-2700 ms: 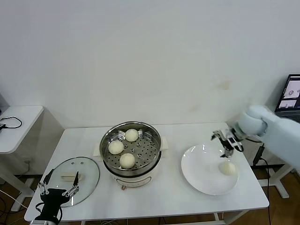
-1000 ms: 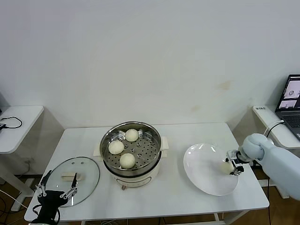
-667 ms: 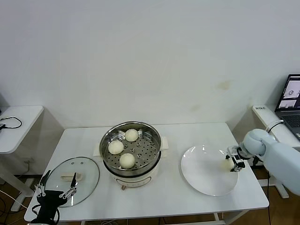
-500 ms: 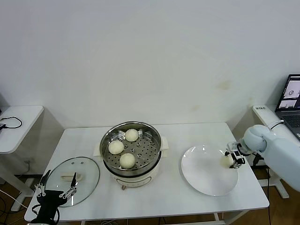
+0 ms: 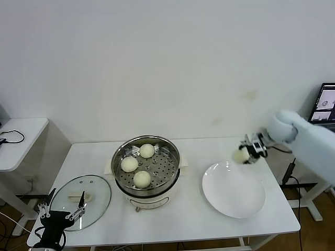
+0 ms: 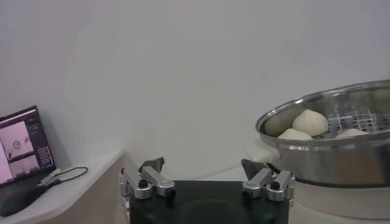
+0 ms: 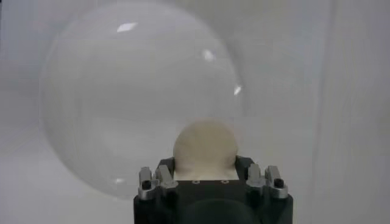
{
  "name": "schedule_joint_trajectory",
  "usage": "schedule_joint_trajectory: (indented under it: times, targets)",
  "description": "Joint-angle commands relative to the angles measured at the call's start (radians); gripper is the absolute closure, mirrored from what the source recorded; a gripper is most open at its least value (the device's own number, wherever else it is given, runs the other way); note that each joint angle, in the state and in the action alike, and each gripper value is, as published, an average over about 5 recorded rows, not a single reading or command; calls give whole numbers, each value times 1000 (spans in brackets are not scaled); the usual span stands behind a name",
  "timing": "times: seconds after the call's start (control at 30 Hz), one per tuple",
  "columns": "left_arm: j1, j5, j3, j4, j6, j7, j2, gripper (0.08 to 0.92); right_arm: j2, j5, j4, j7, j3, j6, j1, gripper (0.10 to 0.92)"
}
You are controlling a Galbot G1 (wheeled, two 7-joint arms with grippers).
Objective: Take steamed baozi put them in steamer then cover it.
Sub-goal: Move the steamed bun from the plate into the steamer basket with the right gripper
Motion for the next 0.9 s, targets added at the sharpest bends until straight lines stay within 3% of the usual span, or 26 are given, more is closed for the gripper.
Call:
schedule_joint_trajectory:
  times: [0.03, 0.33, 0.9]
  targets:
    - [-4, -1, 2, 13, 0, 0, -2, 177, 205, 289, 47, 49, -263, -110, 358, 406]
    - [-9, -2, -9, 21, -1, 0, -2, 177, 399, 476, 31, 171, -316, -257, 314, 398]
    - [-47, -11, -2, 39, -3, 0, -16, 177, 594, 535, -76, 333, -326, -430, 149, 397]
